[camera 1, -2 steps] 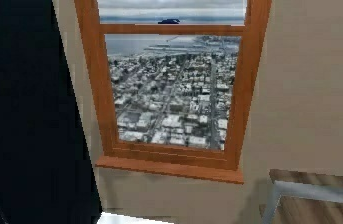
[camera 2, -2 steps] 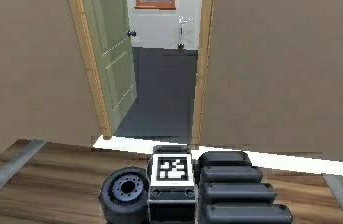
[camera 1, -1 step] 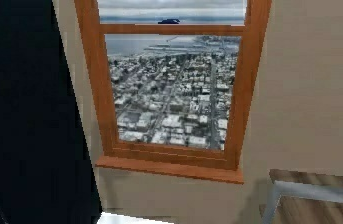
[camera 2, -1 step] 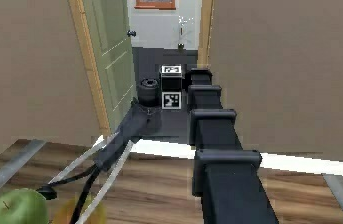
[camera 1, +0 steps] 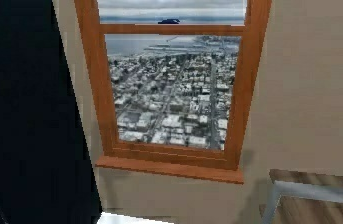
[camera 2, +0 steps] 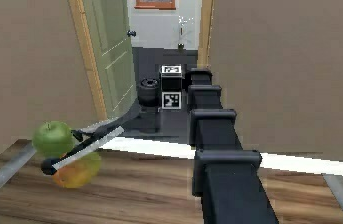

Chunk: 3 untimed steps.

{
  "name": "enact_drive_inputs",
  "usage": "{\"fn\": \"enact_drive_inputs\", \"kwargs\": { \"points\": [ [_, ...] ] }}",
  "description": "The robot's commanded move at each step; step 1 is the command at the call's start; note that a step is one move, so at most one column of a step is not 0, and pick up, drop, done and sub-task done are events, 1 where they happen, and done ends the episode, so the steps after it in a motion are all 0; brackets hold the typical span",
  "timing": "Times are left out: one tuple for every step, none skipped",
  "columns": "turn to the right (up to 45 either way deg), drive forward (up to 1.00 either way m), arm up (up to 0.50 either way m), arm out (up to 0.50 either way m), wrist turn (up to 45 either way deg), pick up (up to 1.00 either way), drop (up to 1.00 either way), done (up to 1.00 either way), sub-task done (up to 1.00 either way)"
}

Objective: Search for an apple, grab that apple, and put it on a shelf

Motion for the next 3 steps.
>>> {"fn": "enact_drive_inputs", "kwargs": {
  "points": [
    [0.0, 0.00, 0.00, 0.00, 45.0, 0.00, 0.00, 0.00, 0.00],
    [0.0, 0.00, 0.00, 0.00, 39.0, 0.00, 0.00, 0.00, 0.00],
    [0.0, 0.00, -0.10, 0.00, 0.0, 0.00, 0.00, 0.00, 0.00]
  ]
}}
